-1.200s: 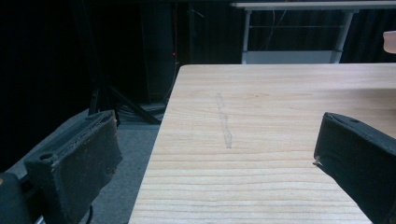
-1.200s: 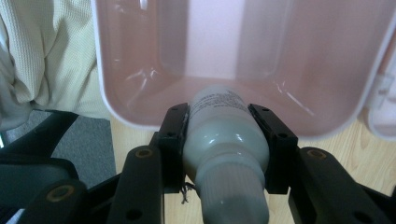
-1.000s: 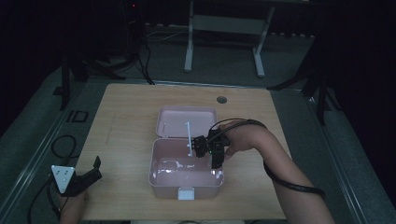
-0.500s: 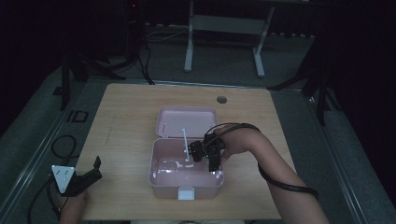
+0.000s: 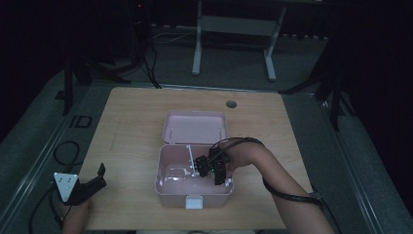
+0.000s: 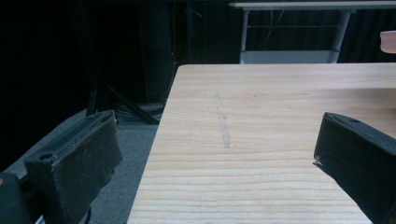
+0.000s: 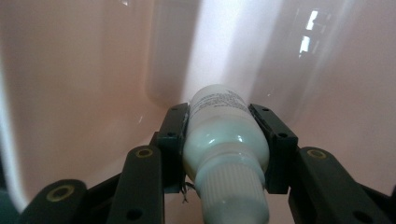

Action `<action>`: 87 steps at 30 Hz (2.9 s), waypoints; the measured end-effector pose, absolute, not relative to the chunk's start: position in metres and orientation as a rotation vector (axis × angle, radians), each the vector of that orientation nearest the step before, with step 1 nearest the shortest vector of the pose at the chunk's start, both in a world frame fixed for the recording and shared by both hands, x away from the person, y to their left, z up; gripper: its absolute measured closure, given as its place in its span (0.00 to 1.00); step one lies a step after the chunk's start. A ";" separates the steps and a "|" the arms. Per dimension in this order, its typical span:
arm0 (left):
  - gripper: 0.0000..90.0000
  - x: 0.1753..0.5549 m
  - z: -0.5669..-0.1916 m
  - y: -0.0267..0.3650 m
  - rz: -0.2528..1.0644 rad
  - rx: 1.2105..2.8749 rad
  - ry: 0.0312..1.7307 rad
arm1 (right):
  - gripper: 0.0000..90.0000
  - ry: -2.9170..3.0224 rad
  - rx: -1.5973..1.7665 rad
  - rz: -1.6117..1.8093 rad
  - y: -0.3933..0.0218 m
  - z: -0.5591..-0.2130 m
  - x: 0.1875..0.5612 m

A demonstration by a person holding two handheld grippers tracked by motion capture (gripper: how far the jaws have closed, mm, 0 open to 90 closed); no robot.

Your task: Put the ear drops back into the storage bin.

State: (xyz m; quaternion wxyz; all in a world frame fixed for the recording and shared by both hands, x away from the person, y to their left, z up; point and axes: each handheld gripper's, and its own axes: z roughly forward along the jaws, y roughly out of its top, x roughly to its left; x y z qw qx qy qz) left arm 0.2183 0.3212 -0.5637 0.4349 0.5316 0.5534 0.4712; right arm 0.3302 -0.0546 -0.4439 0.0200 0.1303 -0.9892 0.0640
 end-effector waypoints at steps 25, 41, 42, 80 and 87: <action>0.01 0.218 -0.564 0.321 1.173 1.325 1.374 | 0.66 -3.042 0.446 0.263 -0.052 -0.485 0.325; 0.01 0.218 -0.564 0.321 1.170 1.327 1.372 | 0.62 -3.079 0.448 0.313 -0.051 -0.490 0.322; 0.01 0.218 -0.564 0.321 1.170 1.327 1.373 | 0.63 -3.075 0.445 0.310 -0.051 -0.490 0.323; 0.01 0.219 -0.564 0.320 1.174 1.326 1.374 | 0.19 -3.104 0.171 -0.091 -0.079 -0.409 0.344; 0.01 0.219 -0.564 0.321 1.176 1.329 1.376 | 0.19 -3.145 0.148 -0.132 -0.090 -0.394 0.347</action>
